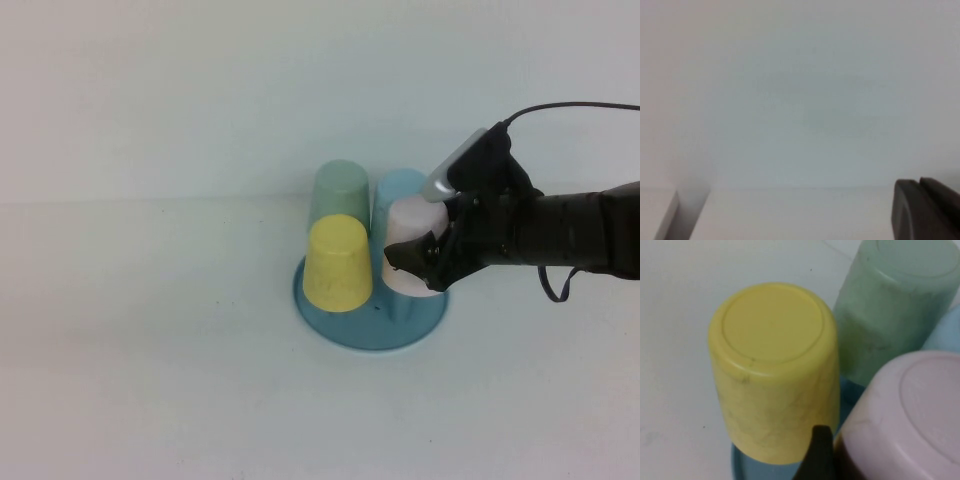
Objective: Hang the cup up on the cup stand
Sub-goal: Place the cup on the cup holder
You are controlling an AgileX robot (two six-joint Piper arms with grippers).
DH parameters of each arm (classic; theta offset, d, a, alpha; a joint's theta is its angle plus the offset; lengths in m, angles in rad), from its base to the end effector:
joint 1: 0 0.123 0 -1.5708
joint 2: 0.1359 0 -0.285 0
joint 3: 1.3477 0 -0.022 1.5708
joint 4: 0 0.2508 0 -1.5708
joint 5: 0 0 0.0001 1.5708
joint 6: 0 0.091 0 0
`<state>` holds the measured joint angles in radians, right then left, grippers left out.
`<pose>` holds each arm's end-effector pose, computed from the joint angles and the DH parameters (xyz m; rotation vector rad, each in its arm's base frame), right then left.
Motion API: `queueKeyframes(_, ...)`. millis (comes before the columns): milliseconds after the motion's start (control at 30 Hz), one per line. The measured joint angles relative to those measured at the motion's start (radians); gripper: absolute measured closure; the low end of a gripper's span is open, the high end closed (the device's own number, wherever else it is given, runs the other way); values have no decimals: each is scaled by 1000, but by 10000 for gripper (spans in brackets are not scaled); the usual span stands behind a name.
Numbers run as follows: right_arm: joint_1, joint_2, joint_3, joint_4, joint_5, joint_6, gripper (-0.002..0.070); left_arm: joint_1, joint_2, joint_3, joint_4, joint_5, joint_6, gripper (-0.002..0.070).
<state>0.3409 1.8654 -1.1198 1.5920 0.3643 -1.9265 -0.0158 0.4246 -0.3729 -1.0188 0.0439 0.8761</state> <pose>0.3646 0.1638 0.1945 -0.9137 2.0029 0.4080 0.0993 -0.0051 0.3065 -0.0691 1.5588 -0.1538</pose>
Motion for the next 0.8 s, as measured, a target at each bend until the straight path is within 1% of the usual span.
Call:
queueKeyframes(100,0,0,0,4,-6,-2,27,0,-42,89,0,0,-8,676)
queueKeyframes(200,0,0,0,4,-9,9,14,0,-72,152,-18,0,-26,676)
queueKeyframes(300,0,0,0,5,-11,15,10,0,-102,214,23,-39,54,676)
queueKeyframes(467,0,0,0,7,-11,47,3,0,-186,285,25,-117,139,676)
queueKeyframes(633,0,-13,0,7,-11,53,3,0,-317,342,25,-180,164,676)
queueKeyframes(800,0,-126,0,3,-17,56,4,0,-348,353,25,-201,181,676)
